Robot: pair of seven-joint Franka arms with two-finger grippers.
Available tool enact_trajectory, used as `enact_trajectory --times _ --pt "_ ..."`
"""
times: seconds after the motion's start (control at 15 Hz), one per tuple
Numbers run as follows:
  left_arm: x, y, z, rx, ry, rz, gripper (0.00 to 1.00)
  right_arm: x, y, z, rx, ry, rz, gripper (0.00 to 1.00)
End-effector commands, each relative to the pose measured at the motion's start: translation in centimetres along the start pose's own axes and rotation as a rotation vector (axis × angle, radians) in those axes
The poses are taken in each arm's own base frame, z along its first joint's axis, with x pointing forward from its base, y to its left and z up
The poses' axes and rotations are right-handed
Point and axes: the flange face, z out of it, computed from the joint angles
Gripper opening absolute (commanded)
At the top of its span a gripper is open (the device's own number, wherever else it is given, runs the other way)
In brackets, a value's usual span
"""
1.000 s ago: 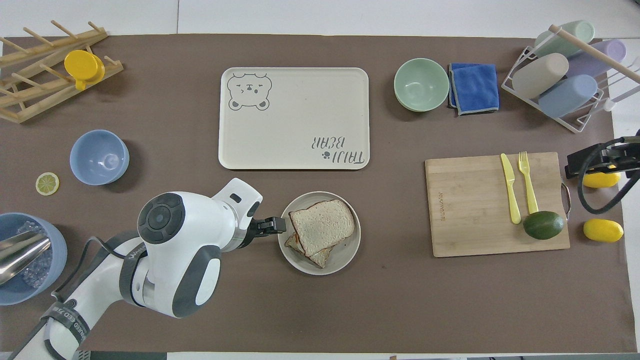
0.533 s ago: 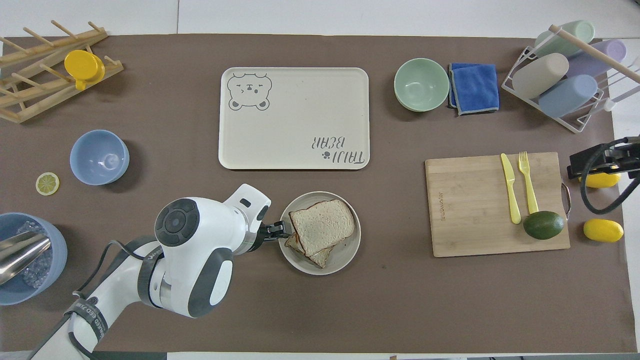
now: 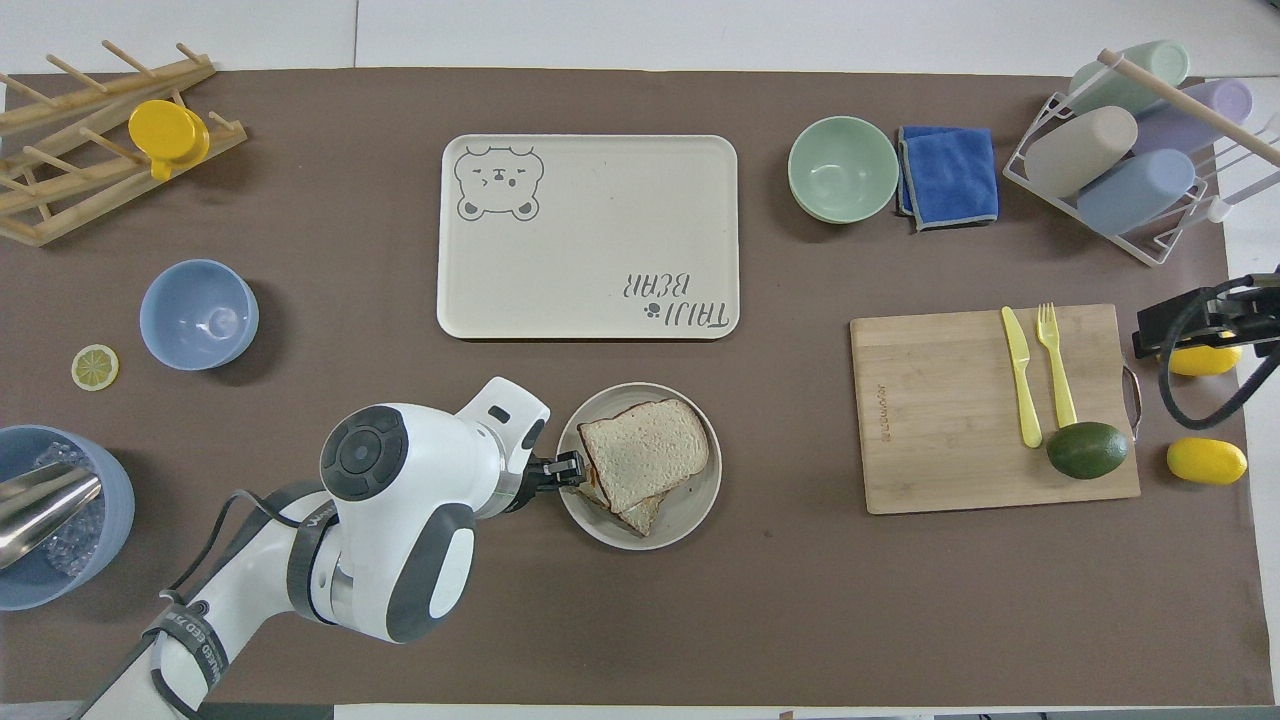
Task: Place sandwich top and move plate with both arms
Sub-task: 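Grip the rim of the white plate with the left gripper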
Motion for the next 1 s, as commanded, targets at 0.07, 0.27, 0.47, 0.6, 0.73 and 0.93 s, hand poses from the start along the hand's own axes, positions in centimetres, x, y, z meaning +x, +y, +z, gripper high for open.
enact_trajectory --times 0.07,0.27,0.47,0.6,0.73,0.93 --pt "-0.4 0.1 1.2 -0.009 0.011 -0.010 0.47 -0.6 0.1 -0.2 0.028 -0.006 -0.006 1.00" --pt "-0.9 0.6 1.7 -0.005 0.008 0.007 0.38 -0.6 0.2 -0.1 0.026 -0.006 -0.005 1.00" --pt "-0.6 0.5 2.2 -0.004 0.014 0.006 0.33 -0.6 0.2 -0.1 0.028 -0.006 -0.005 1.00" --pt "-0.6 0.6 2.1 -0.005 0.014 0.008 0.29 -0.6 0.1 -0.2 0.028 -0.006 -0.006 1.00" --pt "-0.7 0.6 2.1 -0.004 0.012 0.011 0.16 -0.6 0.1 -0.2 0.028 -0.006 -0.006 1.00" --pt "-0.6 0.6 2.1 -0.005 0.012 0.018 0.00 -0.6 0.1 -0.2 0.028 -0.006 -0.006 1.00"
